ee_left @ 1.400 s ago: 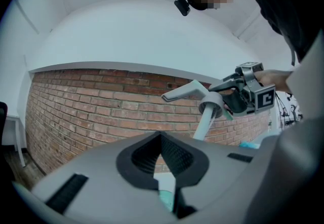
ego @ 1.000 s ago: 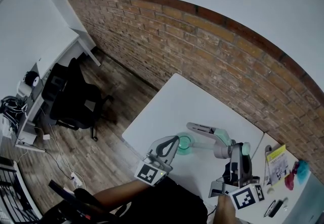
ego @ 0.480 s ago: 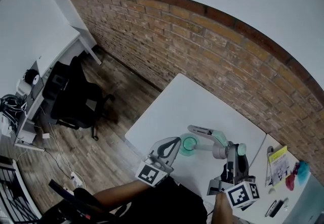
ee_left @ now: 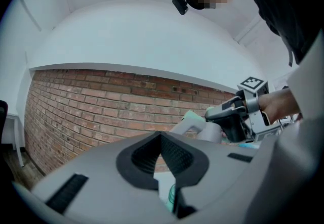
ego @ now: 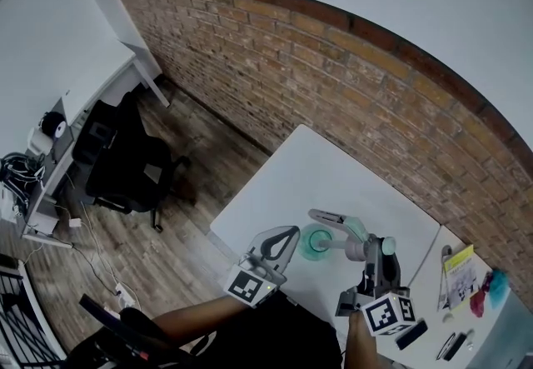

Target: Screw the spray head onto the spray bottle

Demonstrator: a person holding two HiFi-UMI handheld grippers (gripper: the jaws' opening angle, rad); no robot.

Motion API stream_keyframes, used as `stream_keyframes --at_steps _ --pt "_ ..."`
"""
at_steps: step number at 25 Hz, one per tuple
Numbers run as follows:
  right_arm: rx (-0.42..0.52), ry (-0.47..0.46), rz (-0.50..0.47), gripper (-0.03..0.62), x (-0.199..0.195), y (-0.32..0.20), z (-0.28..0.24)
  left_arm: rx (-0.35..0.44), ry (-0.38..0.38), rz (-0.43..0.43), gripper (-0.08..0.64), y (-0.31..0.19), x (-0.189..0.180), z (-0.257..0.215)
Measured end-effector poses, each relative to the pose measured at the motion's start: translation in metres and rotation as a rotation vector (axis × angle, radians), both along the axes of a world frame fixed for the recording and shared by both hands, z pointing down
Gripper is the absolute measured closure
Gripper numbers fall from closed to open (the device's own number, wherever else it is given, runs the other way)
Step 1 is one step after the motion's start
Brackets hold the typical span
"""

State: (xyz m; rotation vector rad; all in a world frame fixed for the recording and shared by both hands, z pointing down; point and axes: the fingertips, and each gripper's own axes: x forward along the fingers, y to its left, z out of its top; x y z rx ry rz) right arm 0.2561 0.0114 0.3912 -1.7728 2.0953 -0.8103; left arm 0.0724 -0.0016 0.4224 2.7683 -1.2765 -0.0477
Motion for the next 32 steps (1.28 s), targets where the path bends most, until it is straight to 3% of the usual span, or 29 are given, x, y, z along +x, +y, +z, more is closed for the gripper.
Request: stream_keyframes --at_steps 7,32 --pt "-0.017 0.008 0.007 0.514 -0.007 0.001 0.017 0.011 0.009 -0.007 0.568 0.002 -0.007 -0.006" --pt "-0.028 0.195 -0.064 0.514 -0.066 -0.007 0.059 -0.012 0.007 -0.021 0.568 0.008 -0.046 0.003"
